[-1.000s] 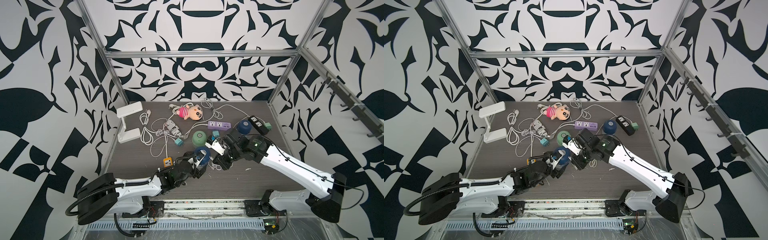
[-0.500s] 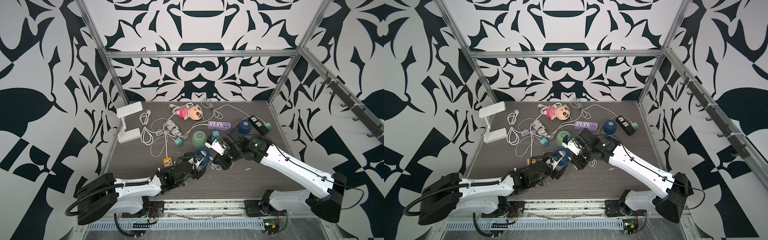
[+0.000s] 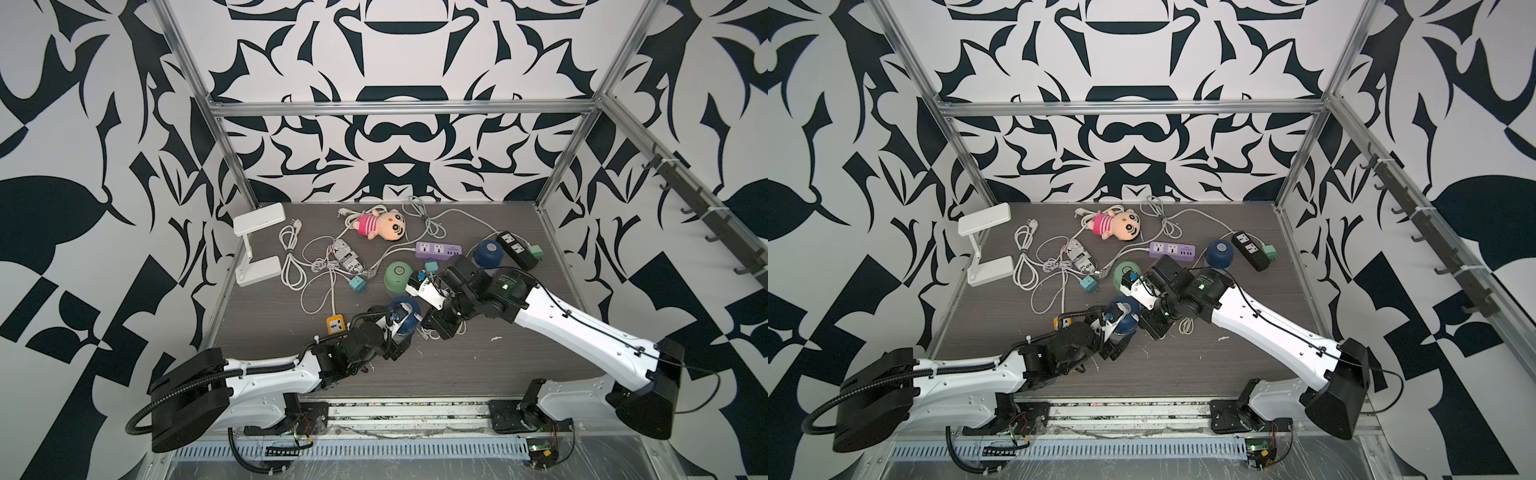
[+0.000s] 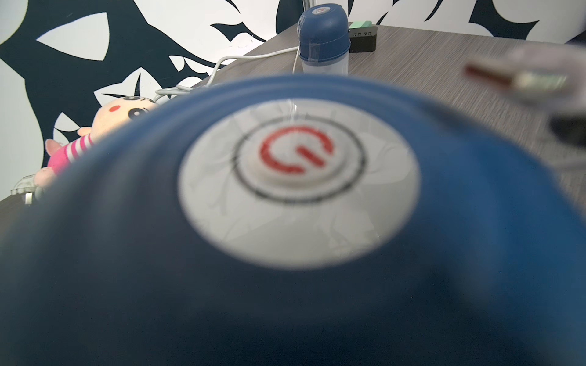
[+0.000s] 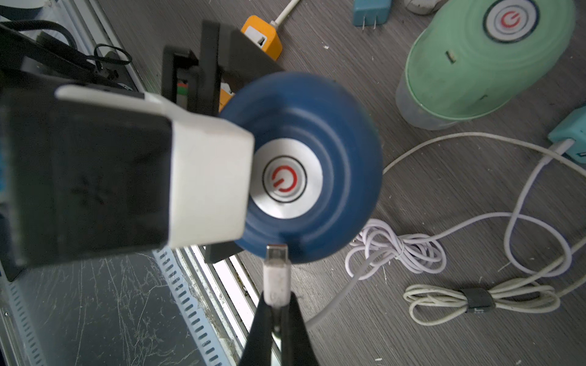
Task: Charge the cordless meat grinders
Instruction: Insert the charging cable into the cordless meat grinder.
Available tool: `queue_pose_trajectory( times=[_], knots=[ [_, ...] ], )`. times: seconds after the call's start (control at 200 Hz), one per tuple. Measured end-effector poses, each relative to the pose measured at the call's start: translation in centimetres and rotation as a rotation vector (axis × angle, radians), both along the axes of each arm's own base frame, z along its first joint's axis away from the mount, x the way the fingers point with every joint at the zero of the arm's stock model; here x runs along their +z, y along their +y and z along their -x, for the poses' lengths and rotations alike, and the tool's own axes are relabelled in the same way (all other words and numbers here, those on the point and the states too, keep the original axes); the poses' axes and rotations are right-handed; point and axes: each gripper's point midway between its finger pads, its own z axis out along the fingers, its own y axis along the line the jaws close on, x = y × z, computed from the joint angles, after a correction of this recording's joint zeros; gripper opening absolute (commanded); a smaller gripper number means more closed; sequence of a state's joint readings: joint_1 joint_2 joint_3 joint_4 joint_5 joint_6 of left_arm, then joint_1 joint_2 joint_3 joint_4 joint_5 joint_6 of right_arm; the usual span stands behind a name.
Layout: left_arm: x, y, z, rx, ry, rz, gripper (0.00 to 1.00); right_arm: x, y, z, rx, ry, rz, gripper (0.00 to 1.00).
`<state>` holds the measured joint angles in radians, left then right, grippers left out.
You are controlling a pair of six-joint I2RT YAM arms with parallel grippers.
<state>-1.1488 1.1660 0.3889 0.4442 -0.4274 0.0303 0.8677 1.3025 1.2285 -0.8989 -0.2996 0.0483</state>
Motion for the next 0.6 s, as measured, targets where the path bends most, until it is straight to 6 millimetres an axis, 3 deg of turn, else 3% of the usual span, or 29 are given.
queue_pose_trajectory(
  times=[0.6],
  knots=[
    [0.07, 0.59, -0.77, 0.041, -0.004, 0.002, 0.37, -0.10, -0.20, 0.81, 0.015, 0.012, 0.015, 0.00]
  ],
)
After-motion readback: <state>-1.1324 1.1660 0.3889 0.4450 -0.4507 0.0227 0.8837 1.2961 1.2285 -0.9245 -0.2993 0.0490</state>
